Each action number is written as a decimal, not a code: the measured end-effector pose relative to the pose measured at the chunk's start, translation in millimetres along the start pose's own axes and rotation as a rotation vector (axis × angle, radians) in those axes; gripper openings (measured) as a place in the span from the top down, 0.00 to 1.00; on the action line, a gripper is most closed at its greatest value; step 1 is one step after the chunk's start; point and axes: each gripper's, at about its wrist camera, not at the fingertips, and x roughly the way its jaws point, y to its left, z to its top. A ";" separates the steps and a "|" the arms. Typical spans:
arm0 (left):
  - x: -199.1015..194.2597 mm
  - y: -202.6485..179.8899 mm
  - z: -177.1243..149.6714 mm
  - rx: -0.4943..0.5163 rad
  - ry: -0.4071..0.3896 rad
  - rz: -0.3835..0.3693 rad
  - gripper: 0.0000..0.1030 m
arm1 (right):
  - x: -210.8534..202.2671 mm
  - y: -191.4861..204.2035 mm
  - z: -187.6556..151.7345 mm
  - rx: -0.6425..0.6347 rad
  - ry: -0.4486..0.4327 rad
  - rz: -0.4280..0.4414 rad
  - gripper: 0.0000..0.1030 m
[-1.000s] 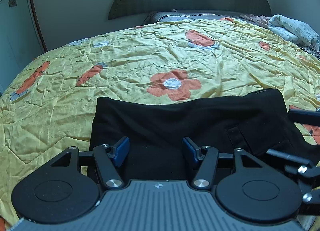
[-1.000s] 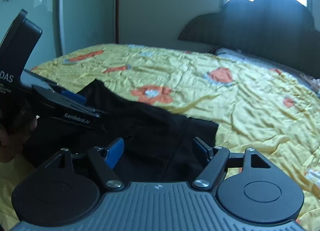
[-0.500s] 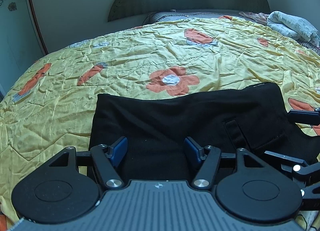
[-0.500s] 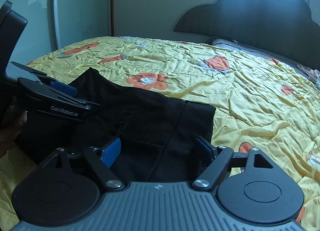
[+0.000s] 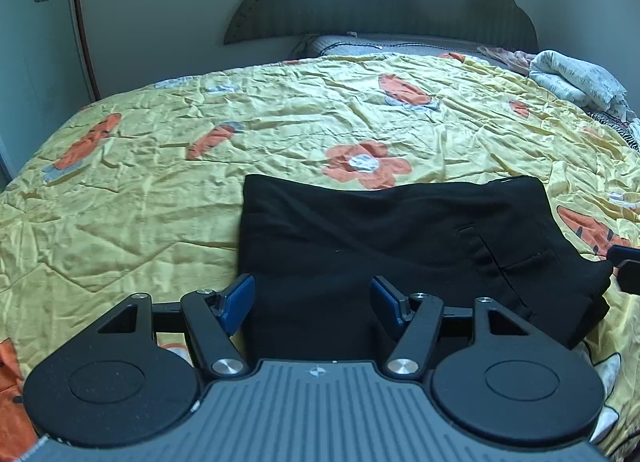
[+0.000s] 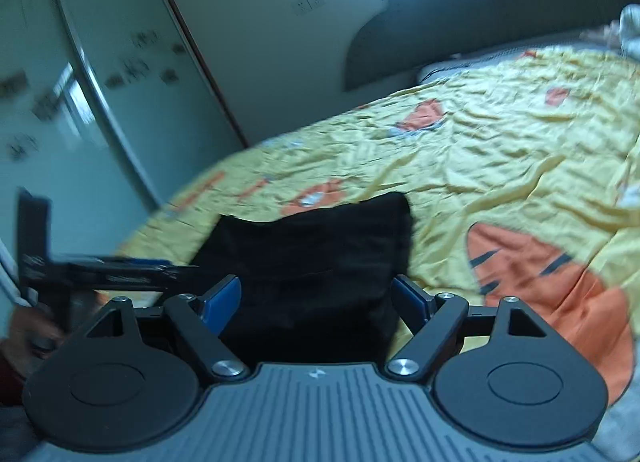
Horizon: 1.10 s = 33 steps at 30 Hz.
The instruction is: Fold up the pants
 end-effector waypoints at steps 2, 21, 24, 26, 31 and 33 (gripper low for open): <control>-1.9 4.8 -1.4 -0.006 -0.007 -0.003 0.34 | 1.3 -7.3 0.1 0.056 0.007 0.009 0.20; 49.6 102.1 -16.0 -0.369 0.167 -0.586 0.11 | 72.7 -57.3 26.4 0.190 0.245 0.256 0.08; 61.8 106.9 -16.5 -0.424 0.174 -0.694 0.10 | 86.5 -62.7 33.8 0.213 0.278 0.323 0.07; 69.5 110.0 -15.0 -0.476 0.183 -0.735 0.10 | 95.9 -65.2 38.6 0.231 0.281 0.356 0.07; 84.1 105.1 -7.1 -0.542 0.190 -0.763 0.10 | 121.6 -58.5 47.5 0.223 0.278 0.370 0.10; 86.4 98.4 -2.6 -0.533 0.188 -0.738 0.14 | 127.8 -51.1 47.5 0.180 0.299 0.317 0.34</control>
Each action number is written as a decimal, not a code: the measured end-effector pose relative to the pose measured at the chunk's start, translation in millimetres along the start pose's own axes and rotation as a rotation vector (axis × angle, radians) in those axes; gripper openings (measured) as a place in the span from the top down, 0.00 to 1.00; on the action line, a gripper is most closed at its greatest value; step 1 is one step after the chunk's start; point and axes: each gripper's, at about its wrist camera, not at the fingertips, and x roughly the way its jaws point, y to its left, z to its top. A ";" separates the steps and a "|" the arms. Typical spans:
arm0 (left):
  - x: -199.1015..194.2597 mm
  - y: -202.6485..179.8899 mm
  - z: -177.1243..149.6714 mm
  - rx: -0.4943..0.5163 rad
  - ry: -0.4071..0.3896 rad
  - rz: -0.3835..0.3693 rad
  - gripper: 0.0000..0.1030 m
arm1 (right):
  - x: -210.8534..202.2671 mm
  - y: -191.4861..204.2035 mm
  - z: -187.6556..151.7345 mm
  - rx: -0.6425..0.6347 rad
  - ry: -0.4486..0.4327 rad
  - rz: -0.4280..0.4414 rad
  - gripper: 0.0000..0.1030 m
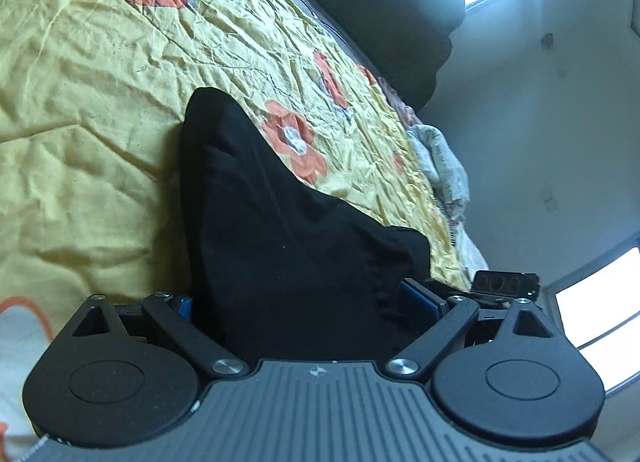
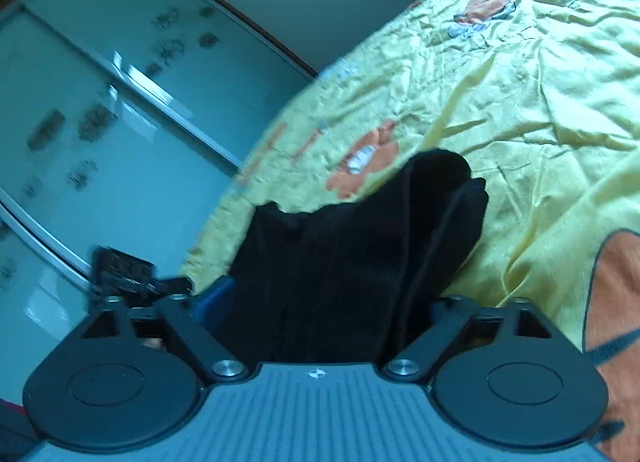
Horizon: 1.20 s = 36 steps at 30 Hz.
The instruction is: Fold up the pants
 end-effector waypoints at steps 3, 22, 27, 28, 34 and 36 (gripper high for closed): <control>4.8 -8.1 -1.8 0.048 -0.006 0.069 0.39 | -1.5 -3.1 -3.8 0.020 -0.002 -0.060 0.64; -59.6 -45.3 24.4 0.324 -0.256 0.342 0.83 | 34.0 116.3 31.3 -0.373 -0.125 -0.219 0.72; -66.6 -26.2 64.0 0.327 -0.289 0.428 0.83 | 83.6 118.5 60.9 -0.398 -0.140 -0.222 0.72; -65.0 -20.9 70.1 0.323 -0.291 0.444 0.83 | 93.8 114.8 65.2 -0.386 -0.136 -0.221 0.72; -48.5 15.2 88.7 0.262 -0.243 0.513 0.83 | 139.9 89.8 75.2 -0.326 -0.088 -0.279 0.72; -46.1 22.3 86.8 0.256 -0.238 0.524 0.83 | 145.5 83.7 74.0 -0.313 -0.078 -0.295 0.70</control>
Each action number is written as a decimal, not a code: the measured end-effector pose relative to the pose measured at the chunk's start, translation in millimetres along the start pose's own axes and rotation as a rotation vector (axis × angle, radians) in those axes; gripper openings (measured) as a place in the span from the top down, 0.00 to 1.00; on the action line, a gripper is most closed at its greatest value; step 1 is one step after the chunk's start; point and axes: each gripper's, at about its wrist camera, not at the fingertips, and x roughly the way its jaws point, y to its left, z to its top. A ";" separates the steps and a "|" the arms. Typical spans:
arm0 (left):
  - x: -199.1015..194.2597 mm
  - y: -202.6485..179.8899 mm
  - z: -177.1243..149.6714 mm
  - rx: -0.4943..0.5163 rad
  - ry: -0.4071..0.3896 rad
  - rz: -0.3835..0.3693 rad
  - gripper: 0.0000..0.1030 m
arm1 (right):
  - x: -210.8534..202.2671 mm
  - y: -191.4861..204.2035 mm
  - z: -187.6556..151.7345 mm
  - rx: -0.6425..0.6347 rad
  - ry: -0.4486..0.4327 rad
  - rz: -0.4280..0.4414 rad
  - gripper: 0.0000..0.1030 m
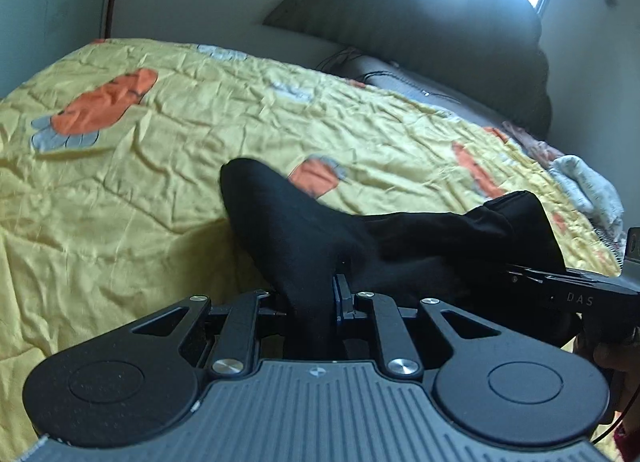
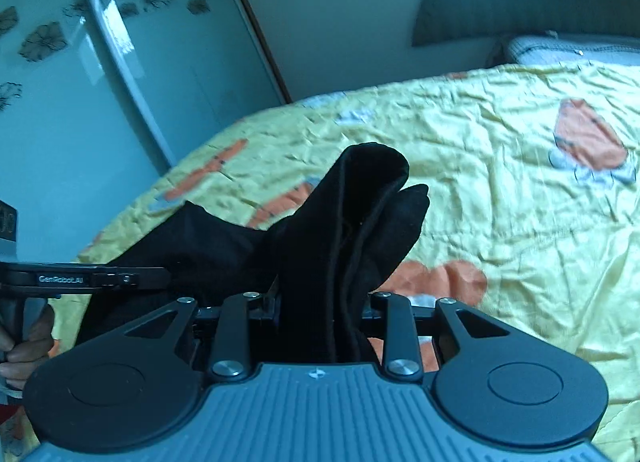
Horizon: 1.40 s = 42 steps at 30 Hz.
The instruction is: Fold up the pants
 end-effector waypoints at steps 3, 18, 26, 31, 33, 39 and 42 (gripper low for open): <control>4.9 8.0 -5.2 -0.041 0.024 0.011 0.63 | 0.7 -7.4 -4.4 0.024 0.015 -0.009 0.58; -35.2 26.5 -41.8 -0.218 0.039 0.075 0.42 | -67.4 31.4 -41.7 -0.127 -0.076 -0.057 0.37; -62.0 -3.3 -44.0 -0.096 -0.034 0.209 0.35 | -71.2 51.9 -58.2 -0.178 -0.057 -0.158 0.19; -66.5 -15.5 -51.1 -0.073 -0.026 0.218 0.27 | -73.0 62.8 -69.8 -0.222 -0.040 -0.157 0.14; -67.7 -21.9 -55.6 -0.060 -0.020 0.235 0.27 | -64.0 63.9 -71.4 -0.233 -0.013 -0.184 0.14; -80.3 -43.9 -70.5 0.001 -0.035 0.288 0.21 | -78.6 76.1 -73.5 -0.208 -0.052 -0.203 0.14; -85.0 -50.2 -77.9 0.008 -0.032 0.289 0.20 | -91.1 82.1 -79.5 -0.177 -0.070 -0.188 0.10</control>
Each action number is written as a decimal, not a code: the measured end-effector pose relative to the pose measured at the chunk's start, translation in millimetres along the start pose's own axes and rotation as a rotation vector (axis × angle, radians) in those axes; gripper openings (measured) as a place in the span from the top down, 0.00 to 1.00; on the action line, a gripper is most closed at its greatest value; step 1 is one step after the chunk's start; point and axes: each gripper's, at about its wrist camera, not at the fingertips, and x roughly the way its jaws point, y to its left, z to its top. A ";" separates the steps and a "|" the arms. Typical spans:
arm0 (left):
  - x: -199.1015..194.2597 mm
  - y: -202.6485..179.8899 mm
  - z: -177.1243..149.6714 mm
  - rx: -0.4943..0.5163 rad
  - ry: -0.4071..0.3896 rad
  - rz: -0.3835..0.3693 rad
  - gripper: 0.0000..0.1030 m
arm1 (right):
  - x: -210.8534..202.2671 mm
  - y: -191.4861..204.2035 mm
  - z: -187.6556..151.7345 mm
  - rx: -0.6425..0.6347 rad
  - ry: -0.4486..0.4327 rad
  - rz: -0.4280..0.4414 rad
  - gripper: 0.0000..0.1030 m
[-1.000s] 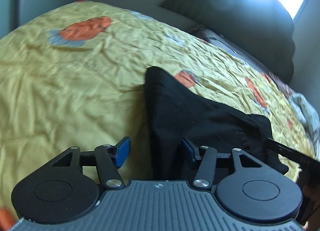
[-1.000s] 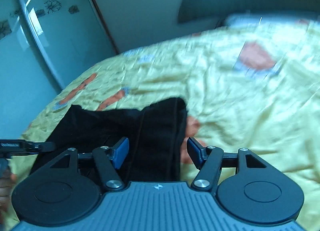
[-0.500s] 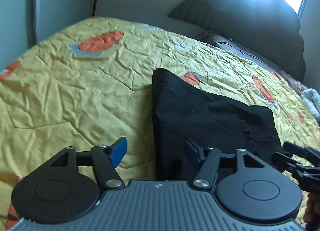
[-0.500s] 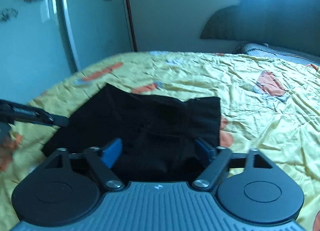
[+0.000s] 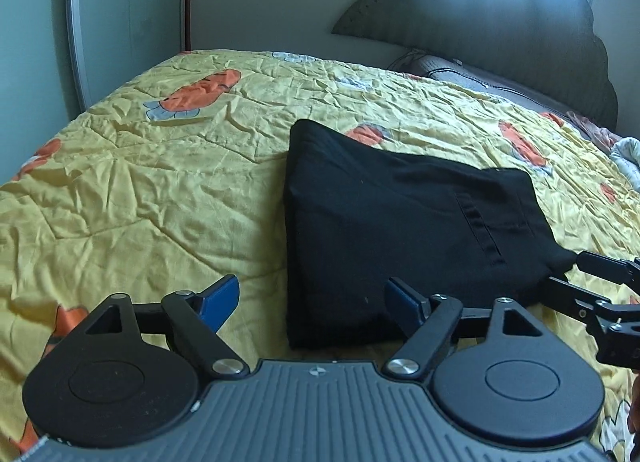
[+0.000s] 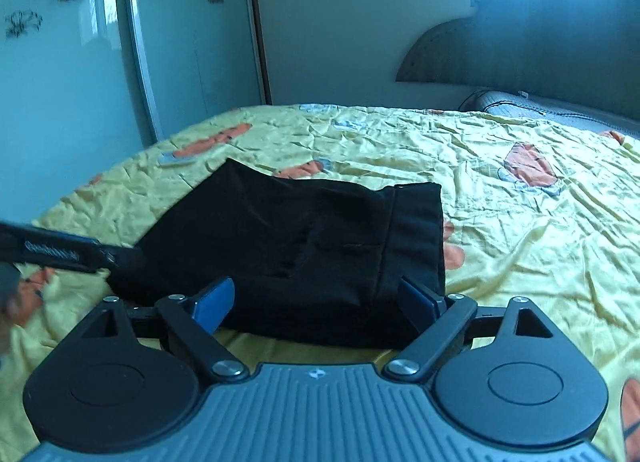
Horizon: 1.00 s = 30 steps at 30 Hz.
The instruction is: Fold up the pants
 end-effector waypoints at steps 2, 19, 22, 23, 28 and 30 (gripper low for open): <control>-3.4 -2.1 -4.7 0.000 0.001 -0.004 0.20 | -7.9 4.2 -4.2 0.020 -0.003 -0.001 0.08; -7.7 -22.1 -48.3 0.046 0.026 0.014 0.16 | -26.1 37.2 -26.7 0.107 0.064 0.028 0.00; -5.9 -24.6 -53.5 0.044 0.009 0.037 0.16 | -16.7 41.7 -30.4 0.081 0.075 -0.057 0.00; -5.1 -25.2 -53.8 0.042 0.004 0.042 0.15 | -14.3 42.7 -32.1 0.076 0.073 -0.080 0.00; -1.5 -26.8 -56.9 0.051 -0.019 0.064 0.12 | -3.4 41.1 -39.2 0.075 0.080 -0.090 0.00; 0.1 -27.1 -57.5 0.055 -0.026 0.068 0.11 | -0.2 42.1 -42.0 0.062 0.083 -0.103 0.00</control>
